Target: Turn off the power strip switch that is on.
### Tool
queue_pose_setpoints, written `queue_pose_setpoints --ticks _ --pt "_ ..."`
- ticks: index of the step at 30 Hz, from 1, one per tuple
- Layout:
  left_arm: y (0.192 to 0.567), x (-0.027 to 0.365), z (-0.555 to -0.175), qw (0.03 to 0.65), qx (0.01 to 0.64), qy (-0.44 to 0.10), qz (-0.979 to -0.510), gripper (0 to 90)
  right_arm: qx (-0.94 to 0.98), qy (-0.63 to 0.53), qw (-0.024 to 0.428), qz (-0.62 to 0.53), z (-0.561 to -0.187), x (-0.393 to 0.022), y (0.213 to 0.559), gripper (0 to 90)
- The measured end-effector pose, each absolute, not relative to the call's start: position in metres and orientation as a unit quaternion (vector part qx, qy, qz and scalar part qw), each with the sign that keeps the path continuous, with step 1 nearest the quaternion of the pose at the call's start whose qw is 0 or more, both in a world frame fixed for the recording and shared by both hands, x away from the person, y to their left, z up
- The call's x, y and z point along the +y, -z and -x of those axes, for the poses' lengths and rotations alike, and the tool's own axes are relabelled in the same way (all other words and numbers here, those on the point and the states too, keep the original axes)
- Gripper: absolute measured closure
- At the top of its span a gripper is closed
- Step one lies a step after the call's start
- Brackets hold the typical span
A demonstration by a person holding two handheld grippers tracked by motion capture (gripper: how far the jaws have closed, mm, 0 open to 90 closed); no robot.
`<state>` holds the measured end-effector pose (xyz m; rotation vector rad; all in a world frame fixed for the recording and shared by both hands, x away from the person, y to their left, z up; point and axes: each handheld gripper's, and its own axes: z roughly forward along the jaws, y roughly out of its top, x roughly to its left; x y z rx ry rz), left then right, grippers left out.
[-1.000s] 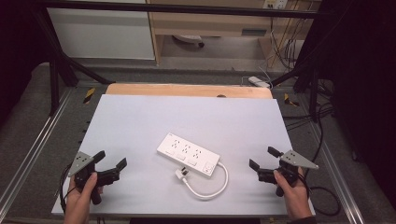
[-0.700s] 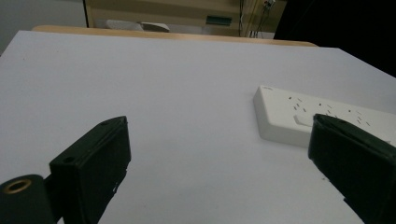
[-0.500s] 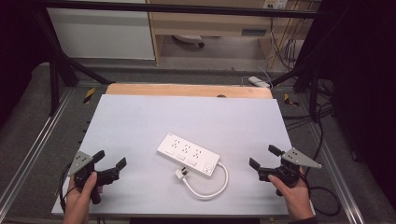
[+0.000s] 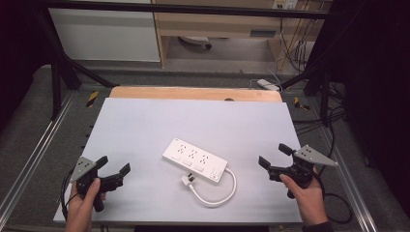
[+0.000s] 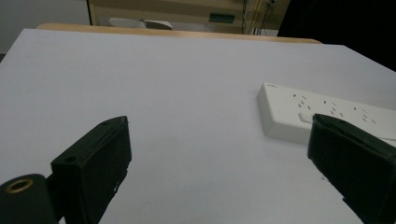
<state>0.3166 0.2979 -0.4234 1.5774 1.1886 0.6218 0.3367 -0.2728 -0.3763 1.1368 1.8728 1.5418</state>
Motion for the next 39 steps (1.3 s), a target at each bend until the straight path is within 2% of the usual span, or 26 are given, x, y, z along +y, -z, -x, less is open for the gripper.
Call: queue_pose_setpoints --ticks 17,39 --pt "0.425 0.303 -0.317 0.506 0.499 -0.255 -0.656 6.5 0.693 -0.562 0.211 -0.399 -0.362 -0.235 0.337 5.9" --pt "0.425 0.3 -0.316 0.499 0.492 -0.254 -0.666 6.5 0.725 -0.551 0.186 -0.367 -0.381 -0.176 0.326 6.6"
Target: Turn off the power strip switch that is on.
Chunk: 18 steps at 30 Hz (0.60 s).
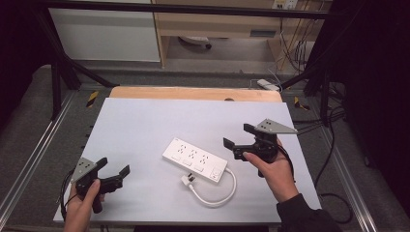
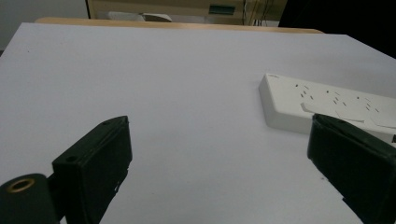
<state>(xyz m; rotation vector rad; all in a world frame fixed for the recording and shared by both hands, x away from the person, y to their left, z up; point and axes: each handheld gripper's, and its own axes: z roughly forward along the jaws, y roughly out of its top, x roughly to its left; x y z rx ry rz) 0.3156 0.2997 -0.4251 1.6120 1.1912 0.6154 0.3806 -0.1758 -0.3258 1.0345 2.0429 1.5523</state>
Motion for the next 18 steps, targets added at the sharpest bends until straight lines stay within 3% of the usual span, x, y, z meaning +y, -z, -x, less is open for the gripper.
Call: queue_pose_setpoints --ticks 13,18 --pt "0.425 0.299 -0.316 0.498 0.489 -0.254 -0.67 6.6 0.744 -0.544 0.177 -0.345 -0.391 -0.14 0.322 7.2" --pt "0.426 0.298 -0.316 0.497 0.487 -0.254 -0.672 6.5 0.75 -0.544 0.174 -0.335 -0.392 -0.131 0.321 16.8"
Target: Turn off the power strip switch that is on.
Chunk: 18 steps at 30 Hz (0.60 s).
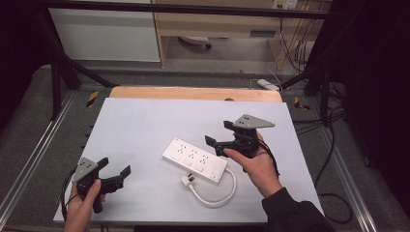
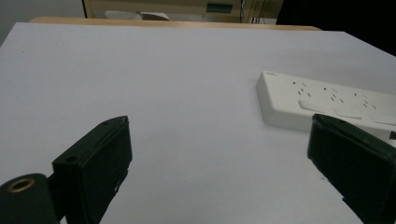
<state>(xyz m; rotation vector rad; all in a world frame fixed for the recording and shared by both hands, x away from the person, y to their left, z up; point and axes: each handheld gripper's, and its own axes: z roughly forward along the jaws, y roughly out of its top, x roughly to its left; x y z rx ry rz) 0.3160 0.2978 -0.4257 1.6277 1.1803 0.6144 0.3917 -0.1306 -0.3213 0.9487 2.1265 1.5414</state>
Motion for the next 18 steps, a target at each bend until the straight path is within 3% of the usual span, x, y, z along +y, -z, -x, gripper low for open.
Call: queue_pose_setpoints --ticks 6,12,18 --pt "0.426 0.298 -0.316 0.497 0.487 -0.252 -0.673 6.6 0.754 -0.545 0.178 -0.32 -0.392 -0.122 0.321 29.9" --pt "0.426 0.297 -0.316 0.496 0.484 -0.25 -0.677 6.6 0.764 -0.545 0.172 -0.299 -0.392 -0.108 0.324 53.1" --pt "0.427 0.296 -0.316 0.493 0.483 -0.248 -0.68 6.7 0.763 -0.553 0.173 -0.286 -0.396 -0.102 0.324 67.5"
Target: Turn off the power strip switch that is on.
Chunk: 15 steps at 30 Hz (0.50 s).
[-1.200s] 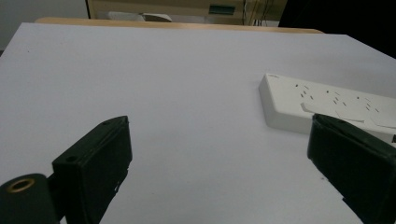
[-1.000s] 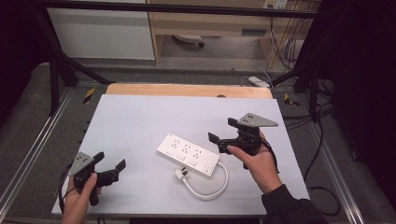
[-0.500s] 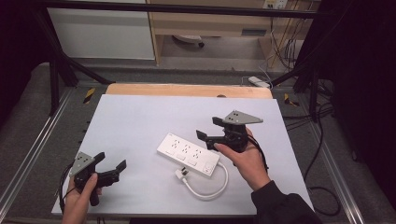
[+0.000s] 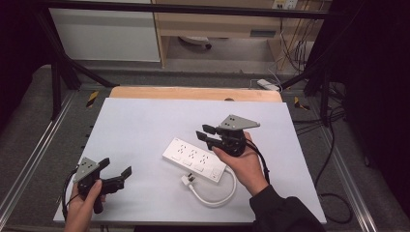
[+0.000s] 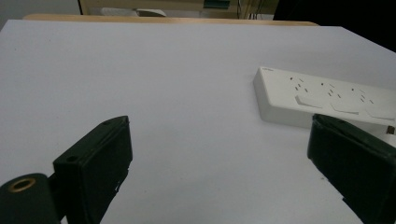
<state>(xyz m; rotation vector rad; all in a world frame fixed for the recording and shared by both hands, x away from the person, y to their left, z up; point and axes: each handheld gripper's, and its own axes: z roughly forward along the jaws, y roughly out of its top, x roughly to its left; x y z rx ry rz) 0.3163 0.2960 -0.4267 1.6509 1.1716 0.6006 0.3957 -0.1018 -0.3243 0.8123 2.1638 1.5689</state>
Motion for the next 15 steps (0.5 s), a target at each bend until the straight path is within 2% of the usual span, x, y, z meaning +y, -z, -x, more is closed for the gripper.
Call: queue_pose_setpoints --ticks 6,8,15 --pt "0.428 0.299 -0.317 0.5 0.493 -0.24 -0.67 6.9 0.76 -0.557 0.178 -0.282 -0.4 -0.1 0.324 75.9" --pt "0.428 0.299 -0.317 0.498 0.496 -0.243 -0.669 7.2 0.757 -0.562 0.177 -0.282 -0.403 -0.1 0.326 81.4" --pt "0.427 0.299 -0.318 0.491 0.491 -0.254 -0.673 7.4 0.76 -0.564 0.168 -0.276 -0.409 -0.096 0.332 87.8"
